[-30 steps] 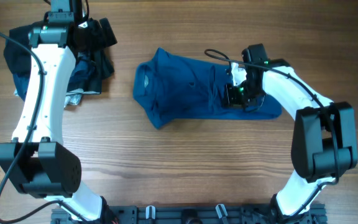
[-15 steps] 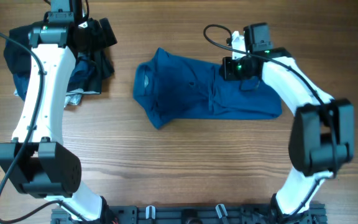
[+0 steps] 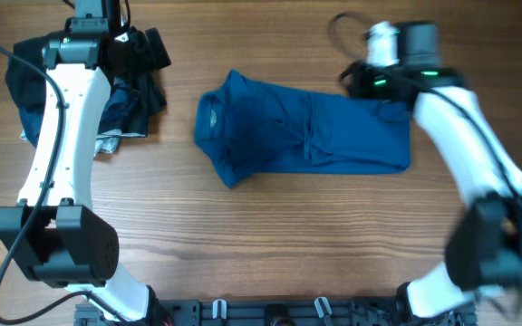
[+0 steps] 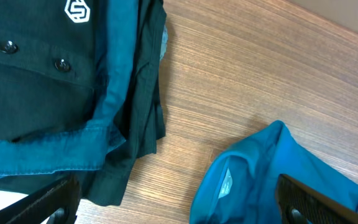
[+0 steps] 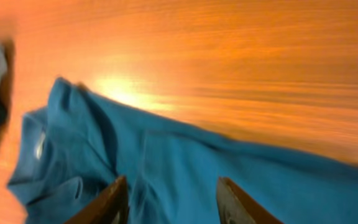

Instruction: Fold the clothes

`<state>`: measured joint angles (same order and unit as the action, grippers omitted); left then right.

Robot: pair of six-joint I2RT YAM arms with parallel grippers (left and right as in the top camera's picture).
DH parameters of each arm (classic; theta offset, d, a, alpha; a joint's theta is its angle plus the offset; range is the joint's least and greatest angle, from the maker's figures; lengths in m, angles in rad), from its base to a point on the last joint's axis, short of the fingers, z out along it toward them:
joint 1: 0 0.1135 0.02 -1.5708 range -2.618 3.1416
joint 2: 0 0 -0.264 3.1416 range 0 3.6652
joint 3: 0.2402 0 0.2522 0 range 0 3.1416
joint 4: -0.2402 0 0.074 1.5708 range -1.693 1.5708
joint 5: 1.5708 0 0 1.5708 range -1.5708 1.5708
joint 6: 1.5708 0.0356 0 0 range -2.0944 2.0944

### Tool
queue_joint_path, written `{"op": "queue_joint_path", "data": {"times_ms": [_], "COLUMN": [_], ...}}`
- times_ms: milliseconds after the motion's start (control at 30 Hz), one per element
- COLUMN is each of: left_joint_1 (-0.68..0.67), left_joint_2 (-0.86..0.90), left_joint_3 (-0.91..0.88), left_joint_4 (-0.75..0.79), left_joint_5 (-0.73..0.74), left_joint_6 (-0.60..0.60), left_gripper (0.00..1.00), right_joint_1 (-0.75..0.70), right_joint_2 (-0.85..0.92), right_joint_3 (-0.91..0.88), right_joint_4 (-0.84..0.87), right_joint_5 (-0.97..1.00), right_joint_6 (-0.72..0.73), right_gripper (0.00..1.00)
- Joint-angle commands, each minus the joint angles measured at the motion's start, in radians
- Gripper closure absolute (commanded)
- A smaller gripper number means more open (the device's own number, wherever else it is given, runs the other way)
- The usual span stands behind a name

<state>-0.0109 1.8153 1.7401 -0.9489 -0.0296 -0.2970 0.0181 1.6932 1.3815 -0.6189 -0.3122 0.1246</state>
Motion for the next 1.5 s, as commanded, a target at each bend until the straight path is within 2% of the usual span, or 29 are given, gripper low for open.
{"op": "queue_joint_path", "data": {"times_ms": [0, 100, 267, 333, 433, 633, 900, 933, 967, 1000, 1033, 1133, 1200, 1300, 1467], "left_joint_1": [0.005, 0.005, 0.005, 0.005, 0.005, 0.005, 0.005, 0.005, 0.005, 0.005, 0.005, 0.005, 0.004, 0.003, 0.003], "left_joint_2": [0.012, 0.012, 0.012, 0.012, 0.012, 0.012, 0.014, 0.014, 0.014, 0.014, 0.014, 0.014, 0.014, 0.014, 0.014], "left_joint_3": [-0.009, -0.009, -0.009, -0.009, -0.009, -0.009, -0.009, -0.009, -0.009, -0.009, -0.009, -0.009, -0.009, -0.009, -0.009], "left_joint_4": [-0.002, -0.002, -0.003, -0.003, -0.003, -0.010, -0.010, -0.010, -0.010, -0.010, -0.010, -0.010, -0.010, -0.010, -0.010], "left_joint_5": [-0.006, -0.006, -0.006, -0.006, -0.006, -0.006, -0.006, -0.006, -0.006, -0.006, -0.006, -0.006, -0.006, -0.006, -0.006], "left_joint_6": [0.002, 0.002, 0.002, 0.002, 0.002, 0.002, 0.002, 0.002, 0.002, 0.002, 0.002, 0.002, 0.002, 0.002, 0.002], "left_gripper": [0.00, 0.00, 0.00, 0.00, 0.00, 0.00, 0.00, 0.00, 0.00, 0.00, 0.00, 0.00, 0.00, 0.00, 0.00], "right_joint_1": [-0.188, -0.319, -0.437, -0.442, -0.430, -0.391, -0.388, -0.388, -0.388, -0.388, -0.388, -0.391, -0.424, -0.482, -0.606], "right_joint_2": [-0.125, -0.122, -0.025, 0.049, 0.182, 0.407, 0.419, 0.419, 0.419, 0.419, 0.419, 0.417, 0.399, 0.370, 0.328], "right_joint_3": [0.016, 0.013, -0.018, -0.032, -0.053, -0.055, -0.055, -0.055, -0.055, -0.055, -0.055, -0.050, 0.000, 0.071, 0.262], "right_joint_4": [-0.153, -0.274, -0.283, -0.279, -0.260, -0.207, -0.204, -0.208, -0.208, -0.208, -0.208, -0.203, -0.222, -0.275, -0.417], "right_joint_5": [0.017, 0.017, -0.036, -0.071, -0.238, -0.302, -0.400, -0.384, -0.351, -0.338, -0.338, -0.339, -0.339, -0.329, -0.237], "right_joint_6": [-0.126, -0.244, -0.257, -0.276, -0.334, -0.389, -0.384, -0.384, -0.383, -0.383, -0.383, -0.369, -0.301, -0.298, -0.299], "right_gripper": [0.52, 0.52, 0.49, 0.49, 0.48, 0.46, 0.47, 0.54, 0.84, 0.92, 0.96, 0.96, 0.96, 0.96, 0.96]}}
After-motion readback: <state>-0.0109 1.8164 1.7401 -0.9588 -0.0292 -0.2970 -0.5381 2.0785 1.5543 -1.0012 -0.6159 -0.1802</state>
